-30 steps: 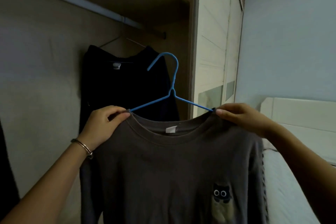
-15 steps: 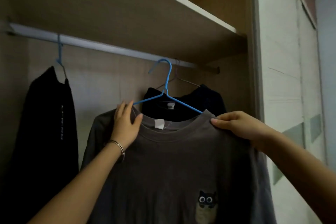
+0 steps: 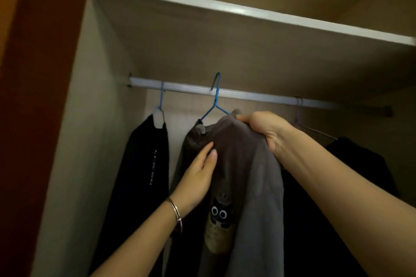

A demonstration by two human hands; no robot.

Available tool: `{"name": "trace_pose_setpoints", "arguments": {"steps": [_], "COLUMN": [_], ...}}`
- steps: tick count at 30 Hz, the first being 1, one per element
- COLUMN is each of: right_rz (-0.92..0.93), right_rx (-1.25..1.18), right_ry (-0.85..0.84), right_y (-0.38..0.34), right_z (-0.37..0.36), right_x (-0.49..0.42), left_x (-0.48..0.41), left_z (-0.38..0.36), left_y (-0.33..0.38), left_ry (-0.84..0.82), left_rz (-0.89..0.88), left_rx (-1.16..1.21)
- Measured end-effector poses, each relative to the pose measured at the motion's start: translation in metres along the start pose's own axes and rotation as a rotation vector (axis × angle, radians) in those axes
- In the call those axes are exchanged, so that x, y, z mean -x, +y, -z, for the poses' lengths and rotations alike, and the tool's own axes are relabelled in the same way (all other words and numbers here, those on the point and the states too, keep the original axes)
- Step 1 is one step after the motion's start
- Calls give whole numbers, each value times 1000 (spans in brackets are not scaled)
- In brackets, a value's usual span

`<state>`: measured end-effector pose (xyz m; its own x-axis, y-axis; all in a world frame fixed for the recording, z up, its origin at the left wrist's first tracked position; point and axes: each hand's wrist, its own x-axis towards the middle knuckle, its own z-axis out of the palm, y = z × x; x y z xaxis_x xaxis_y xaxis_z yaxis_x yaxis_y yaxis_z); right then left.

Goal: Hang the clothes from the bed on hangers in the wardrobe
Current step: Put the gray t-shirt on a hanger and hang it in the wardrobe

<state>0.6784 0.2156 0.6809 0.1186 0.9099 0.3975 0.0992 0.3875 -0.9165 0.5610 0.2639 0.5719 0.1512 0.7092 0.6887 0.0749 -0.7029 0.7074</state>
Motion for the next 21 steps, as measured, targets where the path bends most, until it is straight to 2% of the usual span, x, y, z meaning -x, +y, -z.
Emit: {"name": "trace_pose_setpoints", "arguments": {"steps": [3, 8, 12, 15, 19, 21], "right_rz": [93, 103, 95, 31, 96, 131], "right_rx": [71, 106, -14, 48, 244, 300], "right_ry": [10, -20, 7, -139, -280, -300], "right_y": [-4, -6, 12, 37, 41, 38], "right_z": [-22, -59, -84, -93, -93, -94], "right_x": [-12, -26, -42, -44, -39, -42], "left_x": [0, 4, 4, 6, 12, 9], "left_z": [17, 42, 61, 67, 74, 76], "left_y": [18, 41, 45, 41, 34, 34], "left_ry": [-5, -8, 62, 104, 133, 185], "left_rz": [11, 28, 41, 79, -36, -53], "left_rx": [-2, -130, -184, -177, -704, -822]}}
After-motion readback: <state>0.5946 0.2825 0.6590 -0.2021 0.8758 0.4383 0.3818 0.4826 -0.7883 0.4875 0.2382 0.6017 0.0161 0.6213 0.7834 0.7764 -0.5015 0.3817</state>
